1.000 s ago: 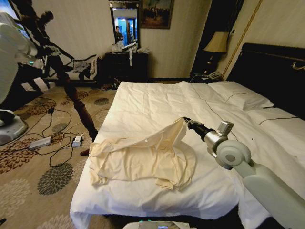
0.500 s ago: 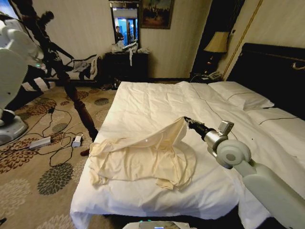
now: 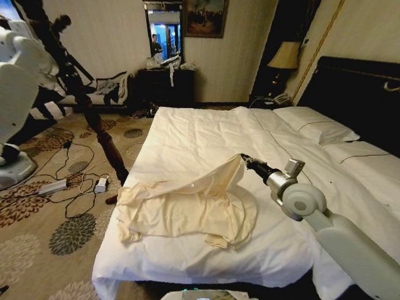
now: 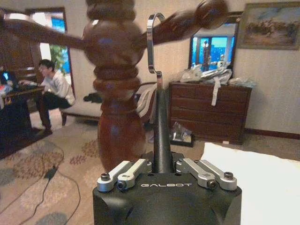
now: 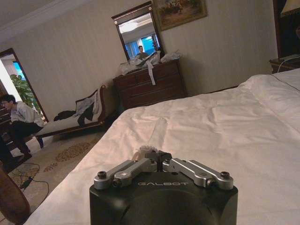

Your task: Pick up the clothes from the bed and hang them on the clothes hanger.

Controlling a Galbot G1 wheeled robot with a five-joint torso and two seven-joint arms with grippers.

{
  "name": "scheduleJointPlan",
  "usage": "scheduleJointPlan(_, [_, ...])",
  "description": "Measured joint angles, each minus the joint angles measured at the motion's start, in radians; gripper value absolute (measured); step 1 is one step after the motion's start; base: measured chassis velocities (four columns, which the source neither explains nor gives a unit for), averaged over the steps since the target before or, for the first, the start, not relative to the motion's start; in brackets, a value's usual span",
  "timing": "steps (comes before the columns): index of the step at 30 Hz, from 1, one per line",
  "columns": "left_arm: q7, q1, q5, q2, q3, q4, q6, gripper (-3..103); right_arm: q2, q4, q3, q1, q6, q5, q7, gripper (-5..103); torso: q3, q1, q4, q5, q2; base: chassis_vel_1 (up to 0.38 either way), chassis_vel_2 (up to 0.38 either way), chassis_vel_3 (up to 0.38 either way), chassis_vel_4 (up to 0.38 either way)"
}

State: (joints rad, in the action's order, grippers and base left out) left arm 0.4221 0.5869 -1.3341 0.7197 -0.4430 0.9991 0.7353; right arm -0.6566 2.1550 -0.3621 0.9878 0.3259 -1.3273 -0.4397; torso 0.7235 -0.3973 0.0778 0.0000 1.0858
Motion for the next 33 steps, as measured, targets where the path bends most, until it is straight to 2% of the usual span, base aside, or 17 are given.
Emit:
scheduleJointPlan(7, [-0.005,0.010,0.020,-0.029,0.003,0.079,0.000,16,-0.008,0.002,0.003,-0.001,-0.001,0.003,-0.006,0,0.000,0.000,0.0000,0.0001,0.000,0.000,0.000,0.000,0.000])
scheduleJointPlan(15, [-0.029,-0.022,-0.053,-0.114,0.015,0.307,0.000,16,-0.006,0.007,0.004,-0.002,-0.001,0.006,-0.011,0,0.000,0.000,-0.0002,0.0006,0.000,0.000,0.000,0.000,0.000])
scheduleJointPlan(21, [-0.046,-0.068,-0.051,-0.132,0.035,0.385,0.000,16,0.000,0.013,-0.002,0.001,-0.002,0.006,-0.011,0,0.000,0.000,0.0002,0.0002,0.000,0.000,0.000,0.000,0.000])
scheduleJointPlan(24, [-0.095,-0.123,-0.038,-0.163,0.049,0.458,0.000,16,0.000,0.014,-0.011,0.002,-0.002,0.012,-0.021,0,0.000,0.000,0.0003,0.0005,0.000,0.000,0.000,0.000,0.000])
scheduleJointPlan(25, [-0.095,-0.123,-0.038,-0.163,0.049,0.458,0.000,16,0.000,0.014,-0.011,0.002,-0.002,0.012,-0.021,0,0.000,0.000,0.0003,0.0005,0.000,0.000,0.000,0.000,0.000])
scheduleJointPlan(28, [-0.220,-0.260,-0.016,-0.228,0.092,0.575,-0.047,16,0.005,0.006,-0.022,0.018,-0.002,0.031,-0.026,0,0.000,0.000,-0.0002,-0.0003,0.000,0.000,0.000,0.000,0.000])
scheduleJointPlan(30, [-0.306,-0.387,-0.013,-0.274,0.164,0.660,-0.091,16,0.004,0.002,-0.023,0.026,-0.002,0.041,-0.026,0,0.000,0.000,0.0002,-0.0004,0.000,0.000,0.000,0.000,0.000])
scheduleJointPlan(31, [-0.306,-0.387,-0.013,-0.274,0.164,0.660,-0.091,16,0.004,0.002,-0.023,0.026,-0.002,0.041,-0.026,0,0.000,0.000,0.0002,-0.0004,0.000,0.000,0.000,0.000,0.000])
scheduleJointPlan(33, [-0.382,-0.504,-0.008,-0.323,0.220,0.751,-0.134,16,-0.002,-0.001,-0.023,0.026,-0.002,0.044,-0.026,0,0.000,0.000,-0.0003,-0.0002,0.000,0.000,0.000,0.000,0.000])
